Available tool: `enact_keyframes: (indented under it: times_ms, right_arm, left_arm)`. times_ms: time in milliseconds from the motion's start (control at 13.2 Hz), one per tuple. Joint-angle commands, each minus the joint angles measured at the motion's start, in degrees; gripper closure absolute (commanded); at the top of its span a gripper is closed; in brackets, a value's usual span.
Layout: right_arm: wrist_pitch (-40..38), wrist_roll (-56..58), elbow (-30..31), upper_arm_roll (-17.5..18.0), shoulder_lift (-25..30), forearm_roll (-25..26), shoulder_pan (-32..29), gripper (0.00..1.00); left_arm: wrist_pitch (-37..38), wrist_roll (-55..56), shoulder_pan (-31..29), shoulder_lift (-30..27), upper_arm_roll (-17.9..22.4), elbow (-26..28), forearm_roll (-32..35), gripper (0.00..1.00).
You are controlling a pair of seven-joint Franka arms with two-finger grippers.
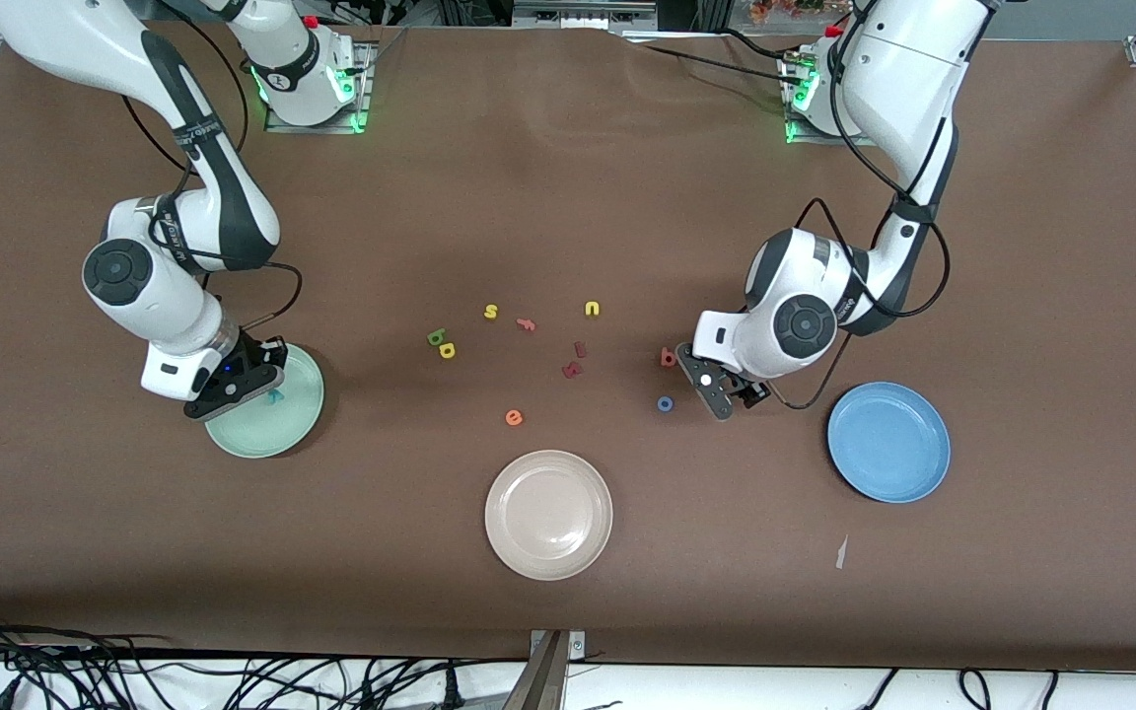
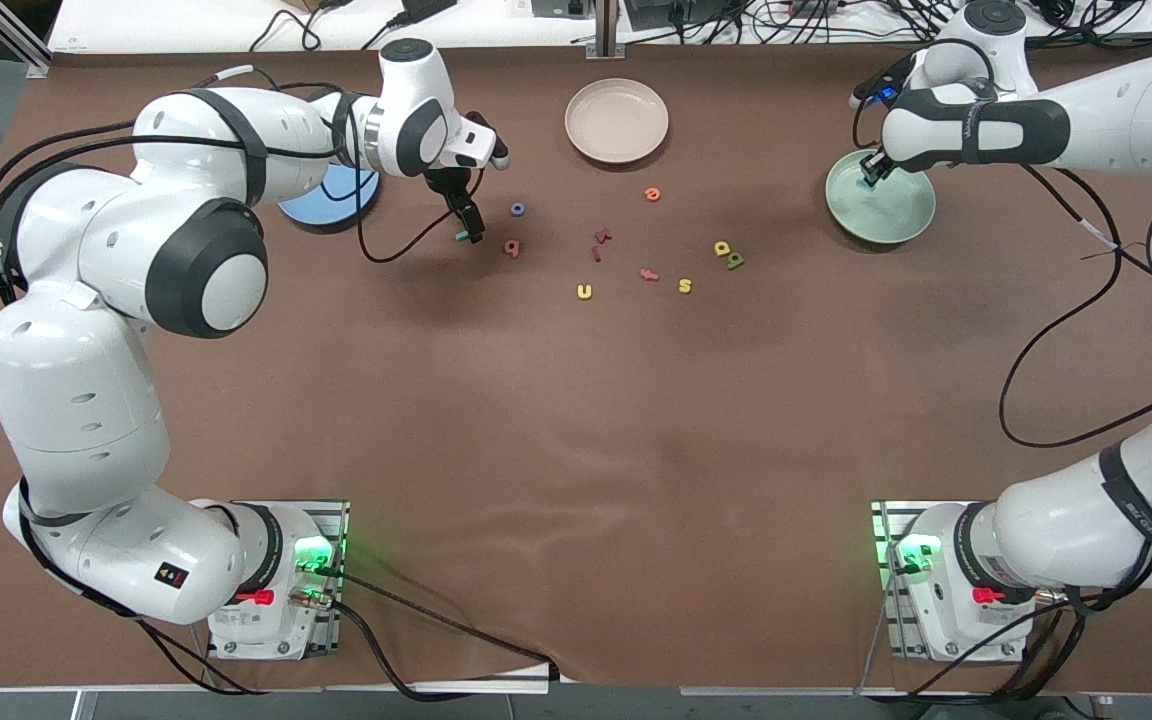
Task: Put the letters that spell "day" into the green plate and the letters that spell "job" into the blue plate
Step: 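Carry the cyan y onto the green plate and open the right gripper, then grasp the yellow letter with the right gripper while the left gripper grasps j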
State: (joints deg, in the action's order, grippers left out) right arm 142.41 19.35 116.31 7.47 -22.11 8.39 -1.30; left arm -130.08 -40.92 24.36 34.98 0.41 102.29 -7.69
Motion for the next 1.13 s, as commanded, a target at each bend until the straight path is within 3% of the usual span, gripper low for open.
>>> enact_keyframes:
  times_ms: [0,151,680,831,1057]
  right_arm:
    - [-0.03,-2.36,0.41,0.97,0.4,-0.04,0.07,0.29]
    - [-0.03,-9.21,0.32,3.77,0.4,-0.12,0.86,0.29]
    - [0.85,-36.81,-3.01,4.22,-4.43,0.14,14.12,0.29]
    - [0.94,-40.87,-4.42,4.22,-5.84,0.4,16.15,0.29]
    - [2.95,-43.95,-5.04,4.22,-8.2,0.75,18.96,0.29]
  left_arm:
    - [-2.8,-1.18,0.6,-1.14,-0.15,2.21,3.82,0.0]
    - [-5.0,-2.23,0.42,-1.14,-0.15,3.44,3.82,0.0]
    - [-9.75,-2.24,0.25,-1.14,-0.59,6.78,3.82,0.02]
    - [-11.07,-2.32,0.25,-1.14,-0.59,7.57,3.82,0.07]
    - [-13.35,-3.11,0.33,-1.32,-0.68,9.33,3.82,0.24]
